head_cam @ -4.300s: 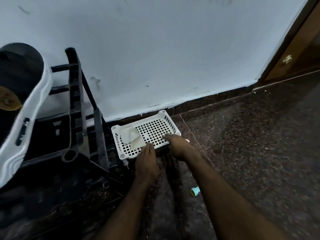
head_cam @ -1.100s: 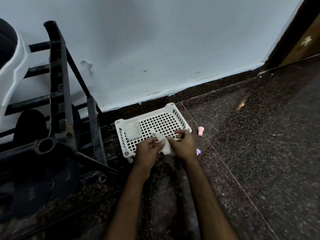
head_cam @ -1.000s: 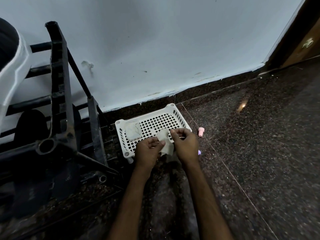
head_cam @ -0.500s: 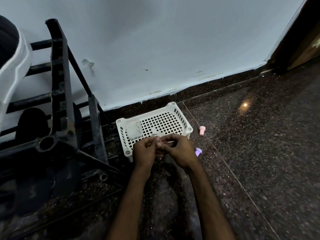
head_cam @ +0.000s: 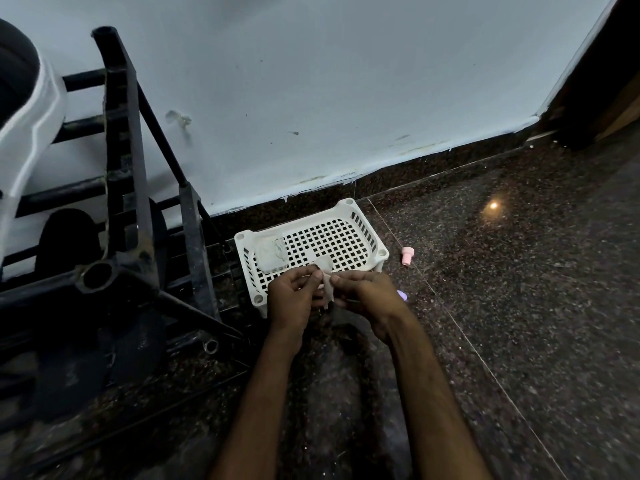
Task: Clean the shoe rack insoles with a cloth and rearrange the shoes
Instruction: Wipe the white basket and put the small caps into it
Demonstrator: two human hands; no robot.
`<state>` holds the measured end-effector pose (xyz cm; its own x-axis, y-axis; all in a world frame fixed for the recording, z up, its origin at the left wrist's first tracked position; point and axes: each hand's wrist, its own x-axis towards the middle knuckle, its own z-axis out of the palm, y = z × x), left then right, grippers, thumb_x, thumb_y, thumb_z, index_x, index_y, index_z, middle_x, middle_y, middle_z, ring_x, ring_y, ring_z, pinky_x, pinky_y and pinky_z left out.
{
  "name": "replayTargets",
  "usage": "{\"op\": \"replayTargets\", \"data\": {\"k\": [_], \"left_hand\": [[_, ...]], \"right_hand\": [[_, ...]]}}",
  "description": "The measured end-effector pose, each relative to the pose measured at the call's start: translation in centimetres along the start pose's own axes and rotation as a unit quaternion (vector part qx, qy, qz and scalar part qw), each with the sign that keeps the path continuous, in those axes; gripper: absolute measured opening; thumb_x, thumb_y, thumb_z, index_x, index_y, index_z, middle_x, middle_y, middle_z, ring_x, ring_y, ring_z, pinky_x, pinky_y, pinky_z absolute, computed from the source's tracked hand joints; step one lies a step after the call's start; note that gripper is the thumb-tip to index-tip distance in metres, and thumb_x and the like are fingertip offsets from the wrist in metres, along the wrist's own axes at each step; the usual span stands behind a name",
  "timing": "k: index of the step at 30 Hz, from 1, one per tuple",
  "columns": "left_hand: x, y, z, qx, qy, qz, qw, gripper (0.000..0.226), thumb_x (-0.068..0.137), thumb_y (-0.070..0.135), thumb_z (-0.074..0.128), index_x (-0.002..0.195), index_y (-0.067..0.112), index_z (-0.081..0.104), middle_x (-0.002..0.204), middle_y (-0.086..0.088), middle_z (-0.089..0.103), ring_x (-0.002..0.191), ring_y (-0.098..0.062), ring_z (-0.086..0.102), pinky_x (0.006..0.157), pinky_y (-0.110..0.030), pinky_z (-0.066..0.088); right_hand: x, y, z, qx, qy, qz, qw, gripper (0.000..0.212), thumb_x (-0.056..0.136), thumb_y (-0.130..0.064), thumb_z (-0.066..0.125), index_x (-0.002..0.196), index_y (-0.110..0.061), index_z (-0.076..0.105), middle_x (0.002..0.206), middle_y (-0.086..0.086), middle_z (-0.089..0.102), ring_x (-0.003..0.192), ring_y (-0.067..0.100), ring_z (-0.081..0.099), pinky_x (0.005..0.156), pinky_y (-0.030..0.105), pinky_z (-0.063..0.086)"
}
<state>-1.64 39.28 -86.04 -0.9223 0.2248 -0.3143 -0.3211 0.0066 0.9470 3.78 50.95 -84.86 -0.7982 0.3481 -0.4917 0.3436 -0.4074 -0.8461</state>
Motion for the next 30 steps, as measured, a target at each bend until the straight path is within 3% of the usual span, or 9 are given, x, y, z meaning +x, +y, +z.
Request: {"op": "replayTargets", "data": {"k": [3,8,14,18,21,24,30], "left_hand": [[-0.3,0.3,-0.1,-0.010,-0.014,0.009,1.000,0.012,0.091,0.008,0.068,0.101,0.001,0.069,0.085,-0.011,0.074,0.065,-0.009,0.070,0.060,-0.024,0.059],[-0.7,-0.4,-0.2,-0.001,-0.054,0.000,0.999,0.028,0.082,0.013,0.078,0.106,0.002,0.071,0.095,-0.012,0.076,0.088,-0.021,0.074,0.078,-0.031,0.060],[-0.2,-0.6,-0.6,-0.032,-0.013,-0.030,0.999,0.007,0.087,0.000,0.069,0.091,-0.006,0.069,0.089,-0.017,0.074,0.066,-0.016,0.072,0.063,-0.027,0.061],[0.6,-0.6,-0.8,-0.074,0.066,-0.081,0.992,0.009,0.095,0.008,0.063,0.099,0.000,0.065,0.086,-0.012,0.071,0.070,-0.016,0.069,0.058,-0.024,0.058],[1.2,-0.3,-1.2,-0.191,0.107,-0.141,0.965,0.013,0.098,0.012,0.057,0.106,0.002,0.062,0.093,-0.013,0.068,0.084,-0.024,0.067,0.070,-0.032,0.057],[1.2,-0.2,-1.0,-0.189,0.122,-0.140,0.964,0.011,0.100,0.013,0.055,0.101,0.005,0.062,0.095,-0.011,0.068,0.084,-0.024,0.067,0.076,-0.037,0.058],[1.4,-0.6,-0.4,-0.115,0.174,-0.065,0.976,0.018,0.100,0.011,0.054,0.111,-0.001,0.059,0.102,-0.017,0.066,0.091,-0.028,0.066,0.054,-0.024,0.058]], "right_hand": [[0.0,-0.2,0.4,-0.015,0.015,-0.007,1.000,0.005,0.089,-0.005,0.068,0.086,-0.005,0.071,0.063,0.001,0.066,0.056,0.010,0.059,0.058,0.020,0.052],[-0.2,-0.4,0.8,-0.017,0.039,-0.031,0.999,0.010,0.089,-0.004,0.068,0.079,-0.005,0.069,0.059,0.002,0.066,0.045,0.005,0.058,0.047,0.016,0.050],[-0.2,-0.4,0.9,-0.022,0.026,-0.030,0.999,0.012,0.090,-0.001,0.065,0.079,-0.006,0.067,0.060,0.000,0.067,0.053,0.007,0.063,0.050,0.017,0.051],[0.2,-0.6,0.4,-0.036,0.046,-0.013,0.998,0.012,0.093,-0.008,0.064,0.081,-0.010,0.066,0.078,0.009,0.065,0.069,0.018,0.061,0.058,0.022,0.051],[0.3,-0.8,-0.3,-0.012,0.050,-0.004,0.999,0.010,0.093,-0.009,0.064,0.083,-0.012,0.065,0.084,0.011,0.065,0.076,0.017,0.062,0.061,0.022,0.053],[0.3,-0.3,-0.6,0.007,0.063,0.019,0.998,0.009,0.095,-0.010,0.061,0.087,-0.011,0.065,0.081,0.007,0.066,0.070,0.011,0.063,0.060,0.022,0.053],[0.3,1.1,-0.3,-0.024,0.082,0.009,0.996,0.012,0.098,-0.010,0.056,0.087,-0.012,0.061,0.079,0.005,0.065,0.064,0.012,0.060,0.052,0.025,0.054]]}}
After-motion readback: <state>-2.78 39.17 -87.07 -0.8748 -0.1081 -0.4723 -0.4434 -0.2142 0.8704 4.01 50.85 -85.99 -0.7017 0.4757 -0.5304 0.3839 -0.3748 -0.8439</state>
